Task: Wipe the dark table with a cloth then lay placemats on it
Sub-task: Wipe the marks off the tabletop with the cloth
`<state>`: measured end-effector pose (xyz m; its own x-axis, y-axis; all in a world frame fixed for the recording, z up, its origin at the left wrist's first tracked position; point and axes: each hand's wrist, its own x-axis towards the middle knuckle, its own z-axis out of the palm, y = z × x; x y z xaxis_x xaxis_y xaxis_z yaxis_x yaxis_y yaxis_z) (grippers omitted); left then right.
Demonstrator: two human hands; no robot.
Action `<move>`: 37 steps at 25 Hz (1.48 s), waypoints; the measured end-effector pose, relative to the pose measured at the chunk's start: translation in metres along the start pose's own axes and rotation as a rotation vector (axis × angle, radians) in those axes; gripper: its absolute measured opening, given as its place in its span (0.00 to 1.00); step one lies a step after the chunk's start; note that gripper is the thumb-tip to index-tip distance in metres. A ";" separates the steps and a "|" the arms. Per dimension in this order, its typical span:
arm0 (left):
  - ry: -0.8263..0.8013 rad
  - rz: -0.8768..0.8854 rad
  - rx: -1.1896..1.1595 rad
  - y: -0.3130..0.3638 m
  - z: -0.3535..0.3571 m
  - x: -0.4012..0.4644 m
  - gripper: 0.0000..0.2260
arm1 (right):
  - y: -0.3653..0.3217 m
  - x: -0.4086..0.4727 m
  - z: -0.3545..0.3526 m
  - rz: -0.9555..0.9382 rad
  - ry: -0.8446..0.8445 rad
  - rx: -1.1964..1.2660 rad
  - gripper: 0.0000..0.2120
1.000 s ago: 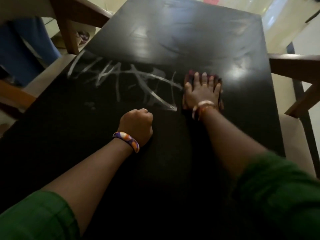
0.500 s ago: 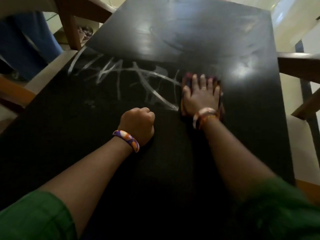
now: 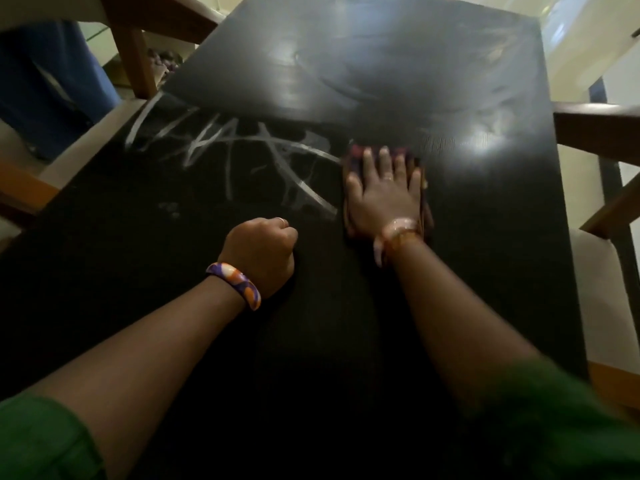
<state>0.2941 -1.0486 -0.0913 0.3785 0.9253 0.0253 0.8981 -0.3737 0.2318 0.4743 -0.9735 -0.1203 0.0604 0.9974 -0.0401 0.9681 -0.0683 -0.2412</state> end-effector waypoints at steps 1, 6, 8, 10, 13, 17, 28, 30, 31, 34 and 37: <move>0.027 0.015 -0.005 -0.001 0.002 0.000 0.10 | 0.006 0.036 -0.005 0.051 -0.012 -0.003 0.27; 0.091 0.132 0.063 -0.008 0.009 0.000 0.04 | -0.004 0.031 -0.004 0.070 -0.034 0.004 0.27; 0.104 0.168 0.064 -0.010 0.008 0.001 0.06 | -0.020 -0.051 0.007 -0.077 -0.006 0.014 0.27; 0.110 0.198 0.047 -0.011 0.008 0.001 0.06 | -0.027 -0.092 0.014 -0.159 0.000 0.008 0.27; 0.117 0.228 0.030 -0.014 0.010 0.000 0.04 | -0.032 -0.003 0.007 -0.061 -0.025 0.020 0.27; 0.097 0.196 -0.007 -0.018 0.010 -0.002 0.01 | -0.037 0.083 -0.005 0.064 -0.098 0.014 0.27; 0.211 -0.123 -0.094 -0.074 -0.007 -0.018 0.09 | -0.063 0.089 0.004 0.045 -0.054 0.012 0.28; 0.227 -0.102 -0.079 -0.082 -0.008 -0.016 0.07 | -0.069 0.084 0.006 0.047 -0.065 -0.006 0.27; 0.236 -0.058 -0.068 -0.084 -0.007 -0.015 0.07 | -0.073 0.057 0.011 0.010 -0.066 -0.014 0.27; 0.216 0.023 -0.013 -0.088 -0.004 -0.012 0.13 | -0.083 -0.054 0.025 -0.161 -0.023 -0.023 0.27; 0.181 0.038 -0.022 -0.091 -0.007 -0.008 0.10 | -0.086 -0.015 0.026 -0.151 -0.016 -0.033 0.27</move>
<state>0.2080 -1.0220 -0.1061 0.3641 0.9077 0.2086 0.8779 -0.4093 0.2487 0.3833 -0.9834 -0.1243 -0.0900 0.9957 -0.0209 0.9734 0.0835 -0.2136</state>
